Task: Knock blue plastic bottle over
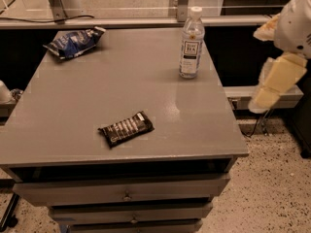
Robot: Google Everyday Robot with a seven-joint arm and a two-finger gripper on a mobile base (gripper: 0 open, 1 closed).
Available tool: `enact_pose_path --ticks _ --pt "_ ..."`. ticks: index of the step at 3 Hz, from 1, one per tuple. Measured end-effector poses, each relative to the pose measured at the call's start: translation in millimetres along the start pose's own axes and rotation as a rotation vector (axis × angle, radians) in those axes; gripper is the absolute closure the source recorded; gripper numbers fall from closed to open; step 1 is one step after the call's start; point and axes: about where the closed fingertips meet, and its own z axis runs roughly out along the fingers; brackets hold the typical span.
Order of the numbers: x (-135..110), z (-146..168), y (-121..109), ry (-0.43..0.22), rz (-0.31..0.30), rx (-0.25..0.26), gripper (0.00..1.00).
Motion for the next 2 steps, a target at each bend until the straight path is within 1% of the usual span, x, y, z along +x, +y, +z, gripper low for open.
enact_pose_path --ticks 1,2 --pt "-35.9 21.0 -37.2 -0.173 0.012 -0.006 0.00" --pt "-74.0 48.7 -70.8 -0.370 0.025 -0.033 0.00"
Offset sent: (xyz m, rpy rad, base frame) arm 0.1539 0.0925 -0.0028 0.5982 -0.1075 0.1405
